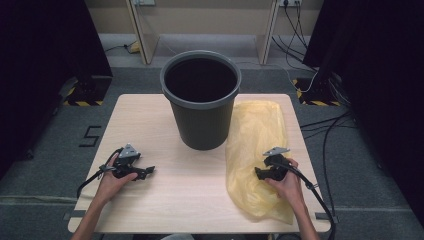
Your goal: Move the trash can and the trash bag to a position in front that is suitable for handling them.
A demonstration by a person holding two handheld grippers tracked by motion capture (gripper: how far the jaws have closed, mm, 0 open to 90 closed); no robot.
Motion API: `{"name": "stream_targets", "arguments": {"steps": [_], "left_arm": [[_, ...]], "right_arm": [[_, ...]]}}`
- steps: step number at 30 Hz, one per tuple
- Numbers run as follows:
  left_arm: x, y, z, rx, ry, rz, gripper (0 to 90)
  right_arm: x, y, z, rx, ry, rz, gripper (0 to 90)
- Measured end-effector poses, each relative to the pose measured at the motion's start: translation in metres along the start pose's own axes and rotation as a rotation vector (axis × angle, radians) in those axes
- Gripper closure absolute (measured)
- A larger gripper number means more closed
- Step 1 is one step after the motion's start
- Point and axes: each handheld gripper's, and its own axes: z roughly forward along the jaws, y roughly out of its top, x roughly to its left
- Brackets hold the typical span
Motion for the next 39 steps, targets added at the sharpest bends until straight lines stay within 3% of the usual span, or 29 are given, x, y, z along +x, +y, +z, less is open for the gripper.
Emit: {"name": "stream_targets", "arguments": {"steps": [3,5,6,9,10,11,14,18,22,25,26,27,28,29,31,32,37,39], "left_arm": [[0.000,0.000,0.000,-0.002,0.000,-0.001,12.7],[0.000,0.000,0.000,0.000,0.000,0.000,12.7],[0.000,0.000,0.000,0.000,0.000,0.000,12.7],[0.000,0.000,0.000,0.000,0.000,0.000,12.7],[0.000,0.000,0.000,-0.002,0.000,-0.002,12.7],[0.000,0.000,0.000,-0.002,0.000,-0.002,12.7],[0.000,0.000,0.000,0.000,0.000,0.000,12.7],[0.000,0.000,0.000,0.000,0.000,0.000,12.7],[0.000,0.000,0.000,0.000,0.000,0.000,12.7],[0.000,0.000,0.000,-0.002,0.000,-0.002,12.7],[0.000,0.000,0.000,-0.002,0.000,-0.002,12.7],[0.000,0.000,0.000,-0.002,0.000,-0.002,12.7],[0.000,0.000,0.000,-0.002,0.000,-0.002,12.7],[0.000,0.000,0.000,0.000,0.000,0.000,12.7],[0.000,0.000,0.000,-0.001,0.000,-0.001,12.7],[0.000,0.000,0.000,-0.001,-0.001,-0.001,12.7],[0.000,0.001,0.001,-0.004,0.001,-0.008,12.9],[0.005,0.006,0.004,-0.011,0.016,-0.063,16.6]], "right_arm": [[-0.022,0.009,0.009,-0.001,-0.013,0.046,29.8],[-0.028,0.011,0.012,0.001,-0.016,0.060,29.9],[-0.040,0.017,0.016,0.002,-0.035,0.070,30.4],[-0.048,0.021,0.020,0.001,-0.031,0.071,30.8],[-0.058,0.025,0.023,0.003,-0.016,0.039,31.7],[-0.058,0.025,0.023,0.003,-0.016,0.039,31.7],[-0.077,0.030,0.029,0.000,-0.014,0.084,31.7],[-0.085,0.031,0.031,-0.005,-0.016,0.093,31.7],[-0.087,0.032,0.025,-0.015,-0.034,0.104,30.5],[-0.088,0.035,0.003,-0.090,-0.038,0.127,29.5],[-0.086,0.037,-0.013,-0.123,-0.051,0.123,29.4],[-0.086,0.037,-0.013,-0.123,-0.051,0.123,29.4],[-0.083,0.037,-0.024,-0.131,-0.061,0.131,29.3],[-0.071,0.037,-0.046,-0.167,-0.063,0.127,29.4],[-0.067,0.036,-0.053,-0.180,-0.056,0.120,29.4],[-0.052,0.037,-0.067,-0.216,-0.030,0.097,29.3],[-0.038,0.049,-0.075,-0.236,-0.002,0.082,28.3],[-0.036,0.064,-0.069,-0.234,-0.020,0.088,28.3]]}}
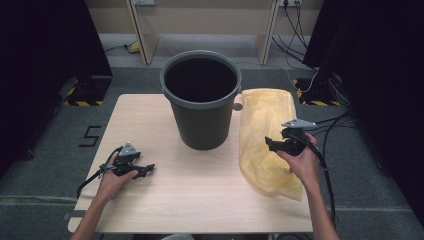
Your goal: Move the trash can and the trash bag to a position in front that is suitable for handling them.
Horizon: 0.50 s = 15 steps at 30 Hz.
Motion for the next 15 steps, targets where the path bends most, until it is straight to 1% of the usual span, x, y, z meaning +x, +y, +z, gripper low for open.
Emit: {"name": "stream_targets", "arguments": {"steps": [1,2,3,4,5,6,7,8,9,10,12,13,14,15], "left_arm": [[0.003,0.004,0.002,-0.007,-0.013,-0.024,16.4],[0.003,0.004,0.002,-0.007,-0.013,-0.024,16.4],[0.007,0.013,0.004,-0.020,-0.007,-0.025,16.3],[0.008,0.018,0.005,-0.022,0.001,-0.017,16.4],[0.008,0.018,0.005,-0.022,0.001,-0.017,16.3],[0.012,0.030,0.007,-0.036,-0.016,-0.023,16.3],[0.012,0.030,0.007,-0.036,-0.016,-0.023,16.3],[0.016,0.044,0.010,-0.053,-0.033,-0.044,16.3],[0.018,0.049,0.011,-0.058,-0.030,-0.046,16.3],[0.019,0.054,0.013,-0.059,-0.034,-0.051,16.3],[0.021,0.061,0.015,-0.056,-0.044,-0.051,16.1],[0.021,0.062,0.016,-0.057,-0.046,-0.051,16.1],[0.021,0.063,0.016,-0.056,-0.046,-0.046,16.1],[0.021,0.065,0.017,-0.057,-0.052,-0.050,16.1]], "right_arm": [[0.001,0.004,0.005,0.003,-0.002,0.005,28.3],[0.001,0.004,0.005,0.003,-0.002,0.005,28.3],[0.004,0.014,0.015,-0.001,-0.001,0.014,28.3],[0.005,0.018,0.019,-0.001,-0.002,0.008,28.3],[0.006,0.022,0.023,0.002,-0.005,0.006,28.3],[0.007,0.026,0.028,0.001,-0.007,0.001,28.3],[0.007,0.026,0.028,0.001,-0.007,0.001,28.3],[0.008,0.029,0.033,0.002,-0.007,0.002,28.3],[0.009,0.038,0.043,0.007,-0.008,0.003,28.3],[0.009,0.042,0.047,0.007,-0.004,0.009,28.3],[0.011,0.048,0.054,0.006,-0.002,0.003,28.3],[0.012,0.050,0.057,0.015,0.003,-0.001,28.3],[0.014,0.051,0.059,0.014,0.009,0.003,28.3],[0.016,0.050,0.059,0.012,0.014,0.004,28.3]]}}
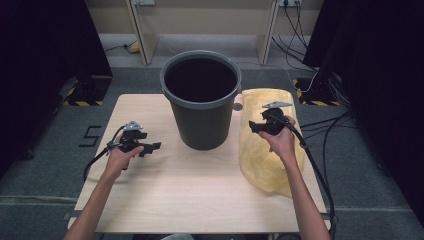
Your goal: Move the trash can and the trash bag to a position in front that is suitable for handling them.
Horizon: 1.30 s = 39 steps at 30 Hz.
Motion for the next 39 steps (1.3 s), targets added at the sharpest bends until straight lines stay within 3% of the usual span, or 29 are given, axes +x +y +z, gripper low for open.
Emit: {"name": "stream_targets", "arguments": {"steps": [6,8,13,15,19,22,27,30,33,36,39], "left_arm": [[0.007,0.012,-0.003,-0.014,-0.009,-0.024,16.1],[0.014,0.022,-0.008,-0.024,0.001,-0.036,15.9],[0.018,0.036,-0.018,-0.044,0.006,-0.033,15.7],[0.018,0.041,-0.022,-0.051,0.015,-0.026,15.2],[0.019,0.048,-0.026,-0.055,0.007,-0.033,15.2],[0.019,0.053,-0.028,-0.053,0.009,-0.027,15.2],[0.019,0.062,-0.031,-0.064,0.000,-0.032,15.2],[0.020,0.069,-0.034,-0.070,0.001,-0.035,15.2],[0.021,0.077,-0.039,-0.074,0.007,-0.043,15.2],[0.022,0.080,-0.043,-0.076,0.008,-0.044,15.2],[0.024,0.085,-0.048,-0.088,0.011,-0.050,15.2]], "right_arm": [[0.016,-0.006,-0.008,0.020,0.005,-0.049,28.0],[0.028,-0.012,-0.020,0.010,0.034,-0.069,27.8],[0.044,-0.022,-0.036,0.001,0.059,-0.097,27.8],[0.058,-0.036,-0.049,-0.004,0.072,-0.130,27.9],[0.069,-0.052,-0.058,-0.003,0.096,-0.150,27.8],[0.079,-0.073,-0.066,-0.008,0.111,-0.162,27.8],[0.087,-0.093,-0.068,-0.003,0.128,-0.160,27.9],[0.093,-0.108,-0.065,0.030,0.151,-0.166,27.8],[0.101,-0.124,-0.059,0.060,0.134,-0.191,27.2],[0.105,-0.130,-0.056,0.066,0.143,-0.186,27.0],[0.109,-0.142,-0.049,0.079,0.190,-0.159,27.0]]}}
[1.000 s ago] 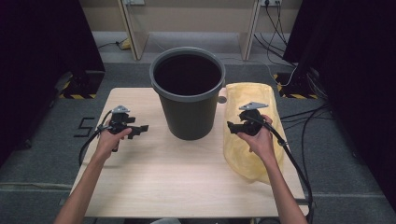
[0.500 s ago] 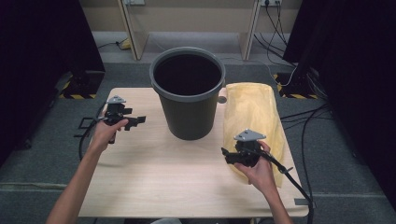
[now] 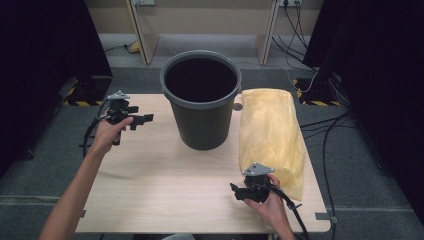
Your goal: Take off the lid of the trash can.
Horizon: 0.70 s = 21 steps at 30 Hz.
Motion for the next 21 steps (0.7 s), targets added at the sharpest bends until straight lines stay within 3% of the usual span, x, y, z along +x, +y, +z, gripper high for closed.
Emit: {"name": "stream_targets", "arguments": {"steps": [4,6,12,16,21], "left_arm": [[0.002,0.009,-0.006,-0.007,0.008,-0.008,15.2],[0.001,0.016,-0.010,-0.006,-0.003,-0.034,15.2],[-0.001,0.032,-0.017,-0.028,-0.009,-0.040,14.8],[-0.003,0.042,-0.022,-0.044,-0.008,-0.022,14.7],[-0.004,0.061,-0.028,-0.061,-0.019,-0.059,14.7]], "right_arm": [[0.003,-0.007,0.006,0.015,0.004,-0.001,27.0],[0.005,-0.011,0.010,0.032,-0.017,-0.024,27.0],[0.008,-0.020,0.020,0.066,-0.009,-0.037,26.2],[0.008,-0.025,0.020,0.038,0.000,-0.010,25.6],[0.009,-0.030,0.020,0.006,-0.006,-0.003,24.3]]}}
